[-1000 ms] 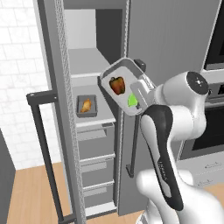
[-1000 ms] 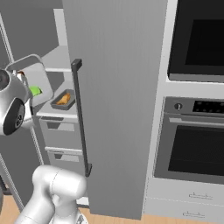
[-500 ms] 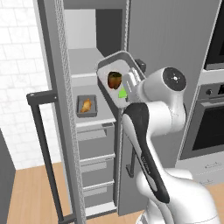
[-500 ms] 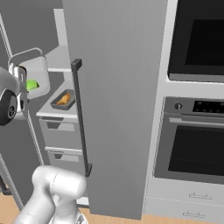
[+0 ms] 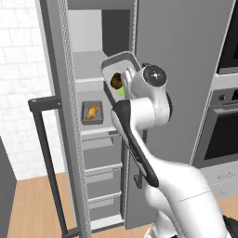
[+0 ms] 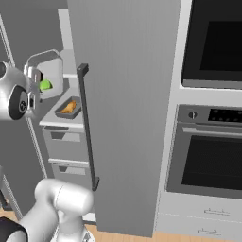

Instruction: Take the meat container that has the chicken drumstick and place it on the second highest rack of the freezer. Then take the vegetable container that has the lemon wedge and bell pepper and place it on the highest rack of the freezer.

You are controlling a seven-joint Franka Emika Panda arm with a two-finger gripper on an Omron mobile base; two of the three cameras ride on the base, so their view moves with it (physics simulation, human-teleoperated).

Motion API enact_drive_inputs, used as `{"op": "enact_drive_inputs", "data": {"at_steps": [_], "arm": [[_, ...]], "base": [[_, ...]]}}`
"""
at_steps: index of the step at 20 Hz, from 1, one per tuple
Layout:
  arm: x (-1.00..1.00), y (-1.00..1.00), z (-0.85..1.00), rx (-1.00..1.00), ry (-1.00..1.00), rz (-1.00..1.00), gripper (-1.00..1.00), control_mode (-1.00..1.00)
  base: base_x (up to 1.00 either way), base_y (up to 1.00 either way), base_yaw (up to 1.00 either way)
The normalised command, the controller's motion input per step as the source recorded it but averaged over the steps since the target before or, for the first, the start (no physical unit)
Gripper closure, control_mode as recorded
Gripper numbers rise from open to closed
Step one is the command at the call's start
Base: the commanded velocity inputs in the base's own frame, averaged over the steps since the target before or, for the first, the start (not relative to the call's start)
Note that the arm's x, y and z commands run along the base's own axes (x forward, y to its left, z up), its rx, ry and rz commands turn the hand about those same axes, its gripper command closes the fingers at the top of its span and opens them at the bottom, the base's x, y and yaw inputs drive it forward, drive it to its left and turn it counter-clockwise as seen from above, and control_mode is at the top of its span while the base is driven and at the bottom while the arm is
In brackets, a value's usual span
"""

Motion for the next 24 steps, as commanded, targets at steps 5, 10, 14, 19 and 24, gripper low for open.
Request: {"op": "enact_drive_inputs", "data": {"at_steps": [5,10,14,19,24], "arm": [[0.83,0.42,0.18,0.05,0.08,-0.04,1.00,-1.00],[0.59,0.19,0.32,0.13,0.09,0.00,1.00,-1.00],[0.59,0.07,0.02,0.13,0.10,0.00,1.00,-1.00],[0.73,0.07,0.00,0.06,0.12,0.00,1.00,-1.00],[0.75,0.21,0.00,0.01,0.11,0.00,1.00,-1.00]], "base": [[0.00,0.00,0.00],[0.00,0.00,0.00],[0.00,0.00,0.00],[0.00,0.00,0.00],[0.00,0.00,0.00]]}}
